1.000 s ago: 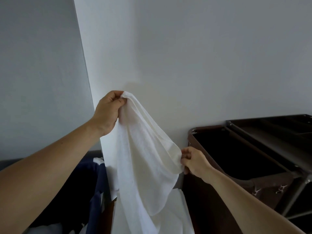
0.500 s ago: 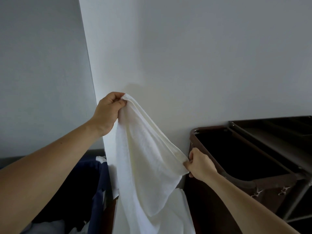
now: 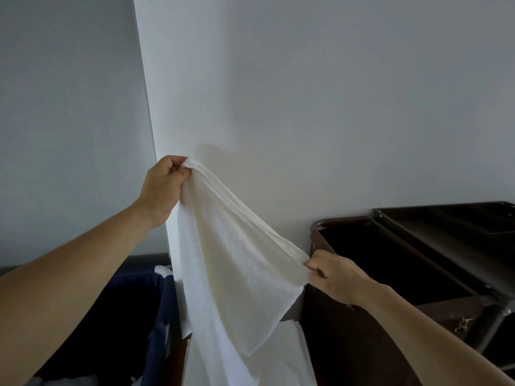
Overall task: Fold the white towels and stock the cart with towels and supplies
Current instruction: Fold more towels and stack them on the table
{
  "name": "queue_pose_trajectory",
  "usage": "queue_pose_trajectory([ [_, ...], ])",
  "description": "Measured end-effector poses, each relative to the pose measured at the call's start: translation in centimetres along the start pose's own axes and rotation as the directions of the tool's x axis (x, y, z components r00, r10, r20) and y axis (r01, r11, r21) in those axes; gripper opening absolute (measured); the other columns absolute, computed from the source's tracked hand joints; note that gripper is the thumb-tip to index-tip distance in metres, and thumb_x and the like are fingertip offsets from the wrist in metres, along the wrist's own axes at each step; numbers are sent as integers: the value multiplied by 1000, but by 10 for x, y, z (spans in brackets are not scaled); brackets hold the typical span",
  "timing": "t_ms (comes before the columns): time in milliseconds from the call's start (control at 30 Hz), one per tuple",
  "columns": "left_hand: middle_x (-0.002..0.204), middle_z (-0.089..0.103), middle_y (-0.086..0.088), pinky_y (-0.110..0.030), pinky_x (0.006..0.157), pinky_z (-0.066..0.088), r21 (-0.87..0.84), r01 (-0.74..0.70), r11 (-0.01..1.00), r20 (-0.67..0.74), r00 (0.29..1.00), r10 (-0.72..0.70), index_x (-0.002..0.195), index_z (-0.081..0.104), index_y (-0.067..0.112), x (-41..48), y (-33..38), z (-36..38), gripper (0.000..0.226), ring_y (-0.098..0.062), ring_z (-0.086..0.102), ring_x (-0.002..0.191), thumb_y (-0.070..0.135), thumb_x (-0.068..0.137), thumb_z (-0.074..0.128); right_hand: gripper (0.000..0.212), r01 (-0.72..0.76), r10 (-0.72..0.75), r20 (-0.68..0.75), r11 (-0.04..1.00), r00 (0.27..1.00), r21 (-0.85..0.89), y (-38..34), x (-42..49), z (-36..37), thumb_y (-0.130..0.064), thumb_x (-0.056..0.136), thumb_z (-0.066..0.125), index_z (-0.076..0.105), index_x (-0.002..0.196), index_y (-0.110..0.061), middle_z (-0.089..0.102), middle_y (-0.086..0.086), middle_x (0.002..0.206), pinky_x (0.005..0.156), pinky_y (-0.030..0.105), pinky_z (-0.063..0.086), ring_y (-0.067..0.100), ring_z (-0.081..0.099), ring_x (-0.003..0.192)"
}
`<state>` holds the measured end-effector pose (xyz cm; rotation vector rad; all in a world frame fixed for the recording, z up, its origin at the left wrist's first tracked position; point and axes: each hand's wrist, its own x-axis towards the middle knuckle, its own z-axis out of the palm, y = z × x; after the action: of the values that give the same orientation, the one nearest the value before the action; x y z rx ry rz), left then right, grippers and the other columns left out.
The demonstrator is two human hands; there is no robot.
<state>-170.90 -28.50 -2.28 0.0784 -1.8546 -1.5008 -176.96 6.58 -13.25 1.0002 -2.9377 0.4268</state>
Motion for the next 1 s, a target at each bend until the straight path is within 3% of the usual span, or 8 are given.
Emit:
queue_pose_trajectory([
  [133, 100, 66, 3, -35, 90, 50, 4, -31, 1000, -86, 996, 31, 108, 65, 20, 25, 16, -23, 15, -16, 61, 93, 13, 98, 56, 28, 20, -52, -222, 990, 974, -142, 1, 13, -64, -43, 91, 64, 69, 111, -25, 43, -12, 117, 96, 32, 41, 14, 46, 115],
  [233, 88, 63, 3, -35, 78, 46, -29, -68, 997, -202, 978, 60, 96, 65, 24, 50, 36, -42, 16, -15, 57, 79, 11, 96, 56, 36, 26, -90, -349, 983, 933, -182, -20, 20, -133, -53, 89, 65, 71, 113, -28, 41, -15, 134, 104, 36, 39, 12, 42, 122],
  [367, 84, 63, -1, -30, 62, 45, 49, -97, 994, -293, 950, 107, 102, 66, 19, 71, 48, -63, 14, -22, 56, 72, 16, 96, 54, 24, 48, -122, -526, 987, 842, -151, -63, 24, -200, -54, 96, 51, 58, 93, -32, 56, -17, 97, 79, 31, 41, 11, 57, 87],
  [500, 90, 65, -5, -30, 61, 45, 176, -1, 984, -292, 955, 53, 109, 64, 15, 68, 46, -72, 18, -22, 57, 68, 20, 96, 54, 39, -24, -132, -373, 922, 918, -386, -90, 32, -225, -53, 101, 40, 51, 83, -20, 55, -7, 79, 73, 35, 40, 24, 58, 85],
  [633, 78, 60, -1, -29, 62, 43, 5, -88, 996, -314, 946, 85, 84, 60, 25, 77, 83, -75, 14, -20, 53, 69, 23, 97, 56, 37, 137, -89, -707, 991, 702, 12, -112, 29, -278, -49, 99, 47, 52, 79, -18, 63, -1, 74, 68, 36, 44, 23, 57, 71],
  [767, 72, 52, -5, -20, 45, 41, 69, 14, 998, -231, 973, 3, 76, 52, 16, 73, 105, -77, 23, -20, 47, 58, 13, 98, 52, 43, 61, -37, -455, 997, 890, 39, -123, 25, -281, -43, 102, 46, 53, 78, -8, 63, 9, 69, 58, 31, 37, 22, 54, 63],
  [867, 64, 51, -1, -23, 48, 37, 0, 80, 997, -133, 988, -80, 74, 50, 15, 59, 95, -74, 27, -13, 48, 50, 12, 100, 52, 36, 82, -38, -534, 995, 845, 59, -115, 14, -288, -38, 100, 53, 55, 79, -10, 63, 7, 72, 58, 31, 39, 21, 56, 63],
  [1000, 61, 48, -3, -27, 51, 32, -113, 66, 991, -243, 966, -92, 70, 51, 17, 58, 99, -62, 27, -20, 44, 53, 13, 97, 53, 21, 147, -13, -625, 976, 781, 162, -103, 21, -282, -32, 95, 64, 60, 89, -12, 65, 6, 85, 70, 35, 48, 23, 59, 75],
])
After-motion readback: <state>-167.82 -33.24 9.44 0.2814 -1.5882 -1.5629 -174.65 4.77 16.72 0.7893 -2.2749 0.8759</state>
